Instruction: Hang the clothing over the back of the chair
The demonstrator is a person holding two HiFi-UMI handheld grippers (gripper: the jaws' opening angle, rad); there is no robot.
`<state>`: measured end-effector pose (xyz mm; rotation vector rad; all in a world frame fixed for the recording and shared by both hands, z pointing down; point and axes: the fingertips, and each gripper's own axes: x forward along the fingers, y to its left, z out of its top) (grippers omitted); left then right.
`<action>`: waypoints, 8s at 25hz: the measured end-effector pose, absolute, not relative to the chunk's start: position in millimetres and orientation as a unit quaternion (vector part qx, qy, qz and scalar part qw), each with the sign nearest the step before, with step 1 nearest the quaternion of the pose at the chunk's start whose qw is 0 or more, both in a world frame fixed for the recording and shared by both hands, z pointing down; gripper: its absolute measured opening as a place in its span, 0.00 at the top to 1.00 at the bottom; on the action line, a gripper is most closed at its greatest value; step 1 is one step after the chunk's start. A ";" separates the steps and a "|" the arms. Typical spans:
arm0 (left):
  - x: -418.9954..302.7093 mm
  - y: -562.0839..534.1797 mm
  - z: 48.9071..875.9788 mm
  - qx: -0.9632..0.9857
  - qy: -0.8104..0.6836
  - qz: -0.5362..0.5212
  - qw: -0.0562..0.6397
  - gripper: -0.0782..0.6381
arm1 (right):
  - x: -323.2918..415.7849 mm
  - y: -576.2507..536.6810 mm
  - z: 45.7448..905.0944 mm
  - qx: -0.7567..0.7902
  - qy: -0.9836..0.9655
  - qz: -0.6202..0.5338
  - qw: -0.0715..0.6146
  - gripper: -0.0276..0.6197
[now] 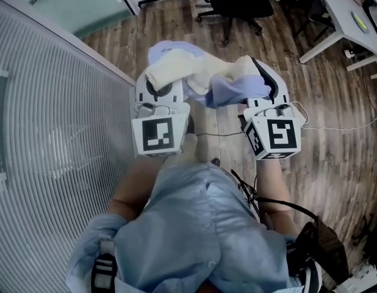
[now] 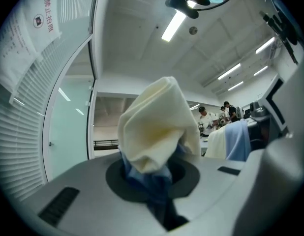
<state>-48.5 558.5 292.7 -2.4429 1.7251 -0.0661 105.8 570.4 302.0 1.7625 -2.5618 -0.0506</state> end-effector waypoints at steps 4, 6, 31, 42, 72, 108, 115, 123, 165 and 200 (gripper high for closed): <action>-83.9 498.8 292.6 -0.805 0.587 -0.004 0.086 0.84 | 67.7 505.6 305.5 0.552 -0.833 -0.032 0.014 0.93; -107.2 465.1 287.3 -0.801 0.593 0.003 0.085 0.84 | 44.3 468.4 299.7 0.546 -0.837 -0.035 0.015 0.93; -162.0 155.3 295.8 -0.780 0.618 -0.005 0.097 0.84 | 5.2 144.5 304.2 0.527 -0.847 -0.043 0.044 0.93; -157.0 9.6 277.6 -0.771 0.628 -0.023 0.104 0.84 | 12.7 -14.4 274.5 0.511 -0.858 -0.045 0.029 0.93; -220.4 -413.7 271.5 -0.862 0.500 0.034 0.070 0.84 | -36.6 -389.0 267.5 0.652 -0.753 -0.050 0.071 0.93; -0.6 -683.3 232.0 -0.942 0.317 0.071 0.088 0.84 | 164.2 -557.9 238.5 0.799 -0.595 -0.039 0.075 0.93; 51.6 -728.2 187.5 -0.958 0.265 0.100 0.055 0.84 | 199.2 -584.7 196.8 0.806 -0.586 -0.051 0.064 0.93; 121.7 -752.4 145.1 -0.978 0.171 0.091 0.075 0.84 | 224.1 -625.4 186.1 0.796 -0.602 -0.015 0.059 0.93; 83.3 -772.5 48.3 -0.949 0.213 0.210 0.101 0.84 | 241.4 -611.6 108.9 0.791 -0.603 -0.098 0.033 0.93; 228.1 -779.0 219.7 -0.990 0.126 0.032 0.060 0.84 | 366.7 -532.3 278.1 0.912 -0.408 0.044 -0.006 0.93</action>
